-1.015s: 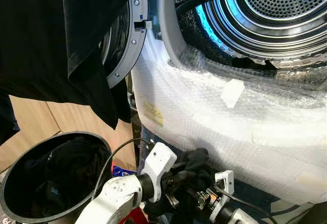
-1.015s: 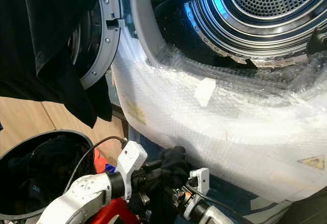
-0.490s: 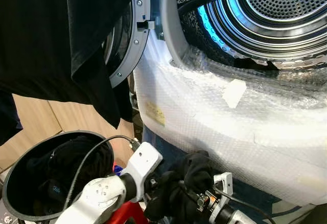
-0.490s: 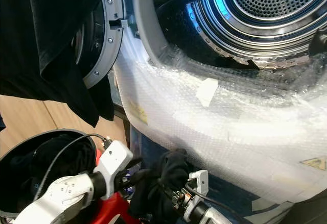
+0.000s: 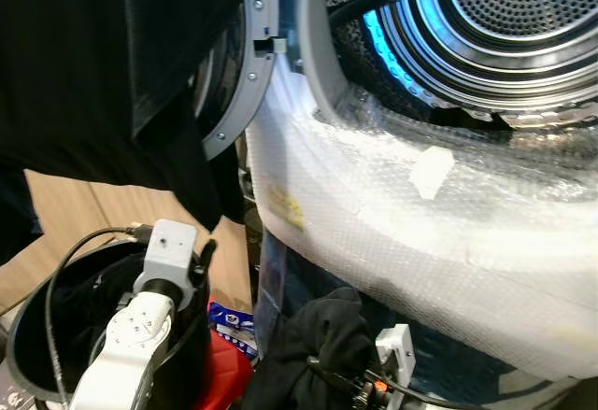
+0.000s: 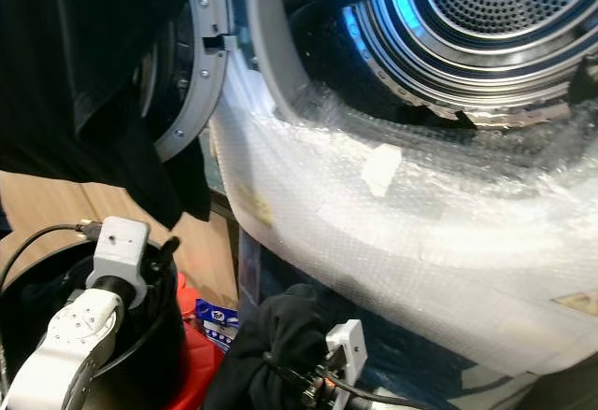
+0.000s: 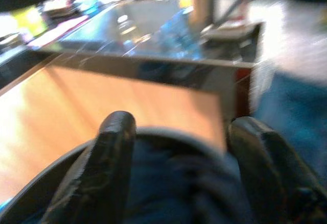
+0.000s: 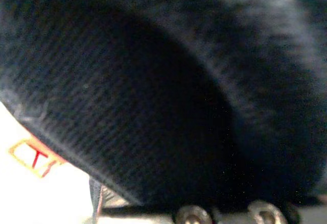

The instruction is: Clothes washing

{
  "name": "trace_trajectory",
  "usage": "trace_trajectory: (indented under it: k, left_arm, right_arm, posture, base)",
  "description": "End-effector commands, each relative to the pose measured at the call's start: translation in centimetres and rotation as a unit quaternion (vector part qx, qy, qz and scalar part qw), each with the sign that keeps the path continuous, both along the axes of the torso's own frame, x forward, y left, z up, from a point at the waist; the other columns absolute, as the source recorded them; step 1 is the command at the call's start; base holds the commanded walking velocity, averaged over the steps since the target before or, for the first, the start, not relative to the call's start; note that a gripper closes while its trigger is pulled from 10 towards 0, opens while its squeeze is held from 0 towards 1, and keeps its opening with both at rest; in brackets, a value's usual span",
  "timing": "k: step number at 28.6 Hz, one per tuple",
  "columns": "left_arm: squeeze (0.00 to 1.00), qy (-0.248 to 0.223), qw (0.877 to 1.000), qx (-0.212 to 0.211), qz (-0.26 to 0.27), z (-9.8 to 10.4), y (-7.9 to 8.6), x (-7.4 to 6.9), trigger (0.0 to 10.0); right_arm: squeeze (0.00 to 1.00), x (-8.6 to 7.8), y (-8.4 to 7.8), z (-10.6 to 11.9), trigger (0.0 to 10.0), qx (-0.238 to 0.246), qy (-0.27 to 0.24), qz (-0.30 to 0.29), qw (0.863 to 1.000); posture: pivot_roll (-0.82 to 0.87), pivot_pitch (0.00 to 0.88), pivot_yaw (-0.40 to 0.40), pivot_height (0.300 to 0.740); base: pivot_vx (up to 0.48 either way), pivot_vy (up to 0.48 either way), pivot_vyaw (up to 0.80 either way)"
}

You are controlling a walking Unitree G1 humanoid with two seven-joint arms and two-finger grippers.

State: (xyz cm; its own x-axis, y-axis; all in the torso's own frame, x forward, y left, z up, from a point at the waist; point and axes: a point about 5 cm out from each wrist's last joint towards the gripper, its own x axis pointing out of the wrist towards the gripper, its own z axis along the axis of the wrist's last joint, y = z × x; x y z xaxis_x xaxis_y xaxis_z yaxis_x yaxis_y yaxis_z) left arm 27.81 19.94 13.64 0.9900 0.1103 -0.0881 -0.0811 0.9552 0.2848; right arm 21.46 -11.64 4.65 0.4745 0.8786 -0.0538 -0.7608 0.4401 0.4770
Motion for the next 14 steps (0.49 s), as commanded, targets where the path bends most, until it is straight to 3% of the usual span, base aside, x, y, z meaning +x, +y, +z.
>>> trace_trajectory:
  k: [1, 3, 4, 11, 13, 14]
  left_arm:
    - [1.0, -0.024, 0.999, 0.013, 0.035, 0.3, 1.2, 0.0, 10.0]
    - [1.0, -0.036, 0.998, 0.011, 0.047, 0.4, 1.5, 0.0, 10.0]
    - [0.0, -0.052, 0.996, 0.014, 0.067, 0.2, 2.2, -0.1, 10.0]
    - [0.0, -0.051, 0.996, 0.008, 0.076, -0.9, 2.3, -0.4, 10.0]
    - [0.0, -0.053, 0.996, 0.019, 0.064, -1.3, 1.8, -0.3, 10.0]
    - [0.0, -0.054, 0.996, 0.017, 0.065, -1.3, 1.7, -0.3, 10.0]
  right_arm:
    - [0.0, -0.3, 0.3, 1.7, 0.0, 0.016, -0.032, 0.028, 0.999]
    - [0.0, -0.4, 0.2, 2.2, 0.0, 0.021, -0.038, 0.031, 0.999]
    - [0.0, -0.9, 0.5, 4.0, 0.0, 0.041, -0.058, 0.06, 0.996]
    - [0.0, -1.7, 1.8, 7.3, 0.0, 0.064, -0.109, 0.118, 0.985]
    - [0.0, -1.2, 2.0, 11.7, 0.0, 0.128, -0.163, 0.125, 0.97]
    - [0.0, -1.2, 2.0, 12.0, 0.0, 0.134, -0.167, 0.126, 0.969]
  posture:
    - [0.01, 0.0, -0.002, 0.74]
    - [0.01, 0.0, -0.002, 0.74]
    - [0.01, 0.0, -0.002, 0.74]
    - [0.0, 0.0, -0.007, 0.74]
    - [0.01, 0.0, -0.007, 0.74]
    - [0.01, 0.0, -0.007, 0.74]
  base:
    - [0.0, 0.0, 0.0]
    - [0.0, 0.0, 0.0]
    - [0.0, 0.0, 0.0]
    - [0.0, 0.0, 0.0]
    - [0.0, 0.0, 0.0]
    - [0.0, 0.0, 0.0]
